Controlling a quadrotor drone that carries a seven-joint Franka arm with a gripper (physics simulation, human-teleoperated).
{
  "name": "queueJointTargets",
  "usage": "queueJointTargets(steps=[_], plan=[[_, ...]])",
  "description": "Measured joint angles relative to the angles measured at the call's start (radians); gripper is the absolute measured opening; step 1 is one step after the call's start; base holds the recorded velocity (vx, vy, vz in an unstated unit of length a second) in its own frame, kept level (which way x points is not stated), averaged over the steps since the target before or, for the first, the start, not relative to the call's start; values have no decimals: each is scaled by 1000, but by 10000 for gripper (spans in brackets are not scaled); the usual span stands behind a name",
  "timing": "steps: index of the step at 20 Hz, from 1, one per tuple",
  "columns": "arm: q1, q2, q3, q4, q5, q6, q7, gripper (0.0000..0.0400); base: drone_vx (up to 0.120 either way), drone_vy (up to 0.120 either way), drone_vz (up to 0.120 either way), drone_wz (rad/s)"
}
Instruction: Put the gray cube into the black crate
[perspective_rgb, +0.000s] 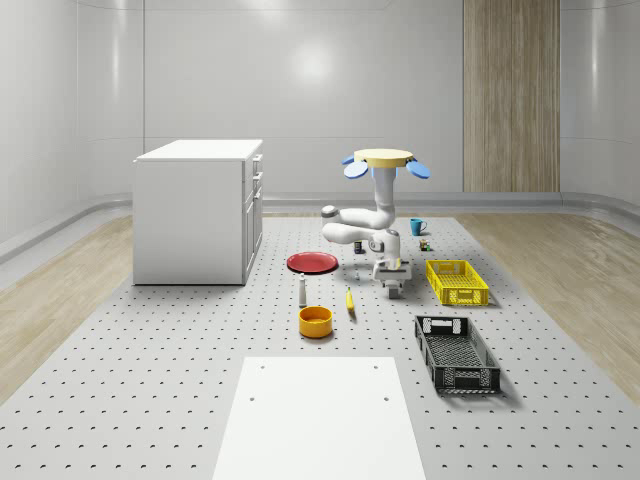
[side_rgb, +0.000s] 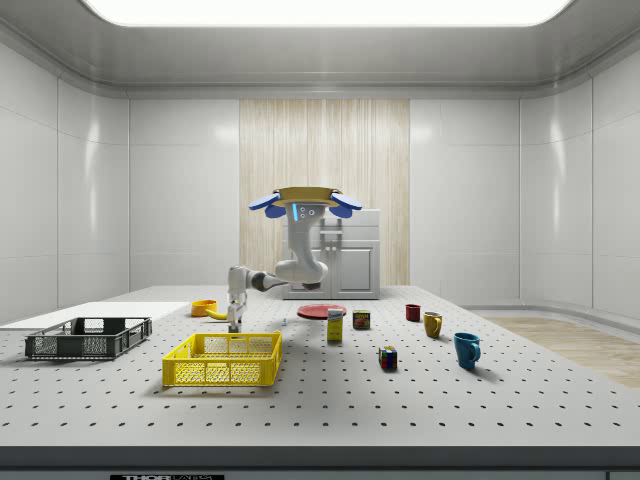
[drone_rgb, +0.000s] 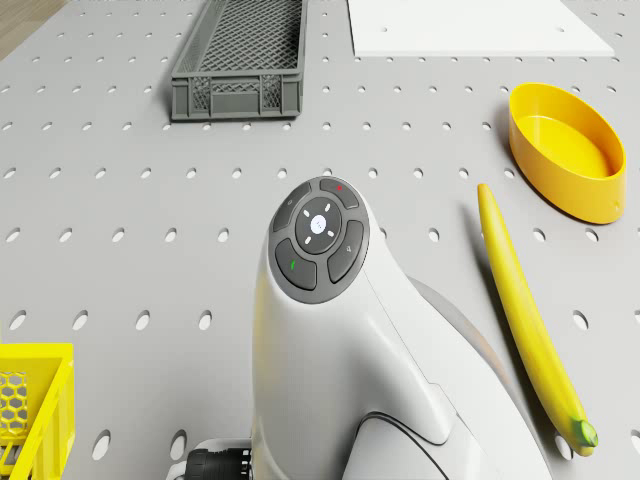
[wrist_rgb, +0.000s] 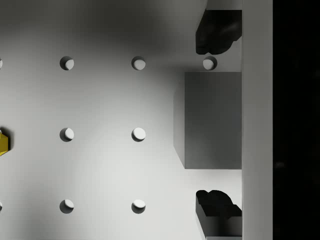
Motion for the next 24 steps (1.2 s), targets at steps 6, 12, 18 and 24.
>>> queueJointTargets(steps=[6, 12, 18, 24], plan=[[-4, -11, -26, 5, -22, 19, 0, 400, 27, 0, 0, 0], [-9, -20, -66, 13, -58, 40, 0, 400, 0, 0, 0, 0], [-11, -24, -79, 16, -69, 48, 1, 286, 0, 0, 0, 0], [-12, -27, -79, 17, -69, 51, 2, 258, 0, 0, 0, 0]])
